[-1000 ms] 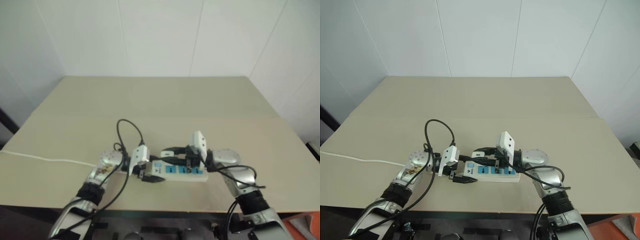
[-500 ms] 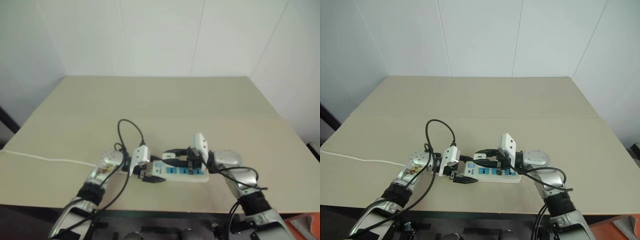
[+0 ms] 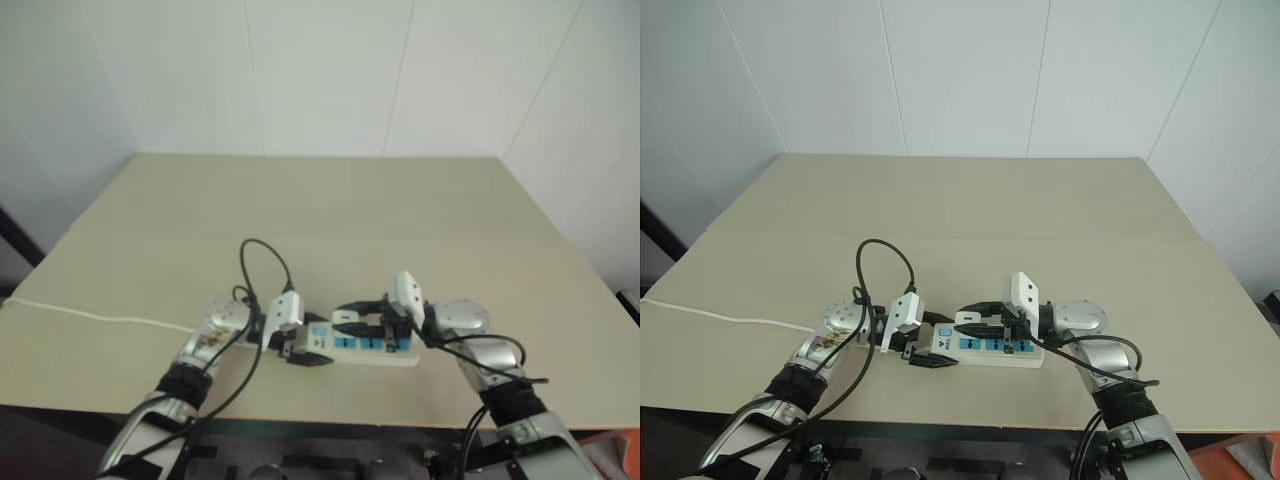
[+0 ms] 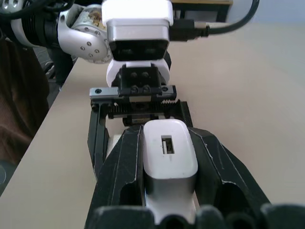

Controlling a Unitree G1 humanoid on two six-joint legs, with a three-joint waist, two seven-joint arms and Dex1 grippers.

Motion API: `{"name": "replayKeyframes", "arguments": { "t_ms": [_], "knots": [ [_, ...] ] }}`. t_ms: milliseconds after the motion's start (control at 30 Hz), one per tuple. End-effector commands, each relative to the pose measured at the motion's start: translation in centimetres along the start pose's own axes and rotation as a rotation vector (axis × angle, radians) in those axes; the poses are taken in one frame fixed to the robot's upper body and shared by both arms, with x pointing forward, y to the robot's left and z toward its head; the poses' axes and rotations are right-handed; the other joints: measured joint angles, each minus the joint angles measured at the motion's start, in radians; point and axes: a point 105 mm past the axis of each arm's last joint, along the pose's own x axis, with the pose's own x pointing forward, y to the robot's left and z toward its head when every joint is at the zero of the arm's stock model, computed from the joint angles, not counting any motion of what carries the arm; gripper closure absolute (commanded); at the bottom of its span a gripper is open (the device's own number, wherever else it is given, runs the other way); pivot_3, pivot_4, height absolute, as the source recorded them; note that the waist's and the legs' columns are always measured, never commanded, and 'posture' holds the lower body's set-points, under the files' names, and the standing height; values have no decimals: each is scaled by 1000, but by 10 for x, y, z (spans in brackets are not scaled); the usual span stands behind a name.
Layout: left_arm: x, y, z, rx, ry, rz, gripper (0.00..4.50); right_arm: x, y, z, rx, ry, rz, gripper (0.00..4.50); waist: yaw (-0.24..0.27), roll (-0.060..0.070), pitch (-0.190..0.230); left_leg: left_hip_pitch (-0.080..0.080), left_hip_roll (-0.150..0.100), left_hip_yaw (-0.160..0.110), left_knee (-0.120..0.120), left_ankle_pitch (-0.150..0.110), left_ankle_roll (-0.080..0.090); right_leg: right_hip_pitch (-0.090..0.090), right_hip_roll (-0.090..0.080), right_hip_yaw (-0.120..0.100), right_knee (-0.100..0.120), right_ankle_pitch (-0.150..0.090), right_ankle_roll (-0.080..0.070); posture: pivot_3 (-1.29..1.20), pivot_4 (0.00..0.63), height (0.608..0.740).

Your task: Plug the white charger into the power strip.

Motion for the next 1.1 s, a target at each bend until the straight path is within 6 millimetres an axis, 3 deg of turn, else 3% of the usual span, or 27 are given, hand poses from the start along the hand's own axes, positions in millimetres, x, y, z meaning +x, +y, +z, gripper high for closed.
{"name": "replayKeyframes", "arguments": {
  "t_ms": [33, 400, 600, 933, 1100],
  "knots": [
    [-10, -6, -16, -22, 81, -23, 1209, -32, -3, -43, 90, 197, -68, 3367, 0, 0, 0, 0, 0, 0, 0, 0, 0, 0, 0, 0, 0, 0, 0, 0, 150, 740],
    [-9, -7, -16, -19, 79, -24, 1209, -8, 6, -37, 75, 177, 16, 3367, -2, -2, -1, 1, 0, 0, 0, 0, 0, 0, 0, 0, 0, 0, 0, 0, 150, 740],
    [-8, -8, -16, -24, 75, -22, 1209, -8, 4, -37, 84, 177, 15, 3367, -6, -2, -1, 1, 0, 0, 0, 0, 0, 1, 0, 0, 1, 0, 0, 0, 150, 740],
    [-7, -9, -17, -34, 72, -17, 1209, -7, 1, -30, 77, 156, 9, 39, -16, -3, -2, 1, 1, 0, 0, 0, 0, 1, 0, 0, 1, 0, 0, 0, 150, 740],
    [-6, -9, -17, -34, 68, -12, 1209, -6, -1, -26, 61, 150, -3, 39, -17, -3, -2, 1, 1, 0, 0, 0, 0, 1, 0, 0, 0, 0, 0, 0, 150, 740]
  ]
}}
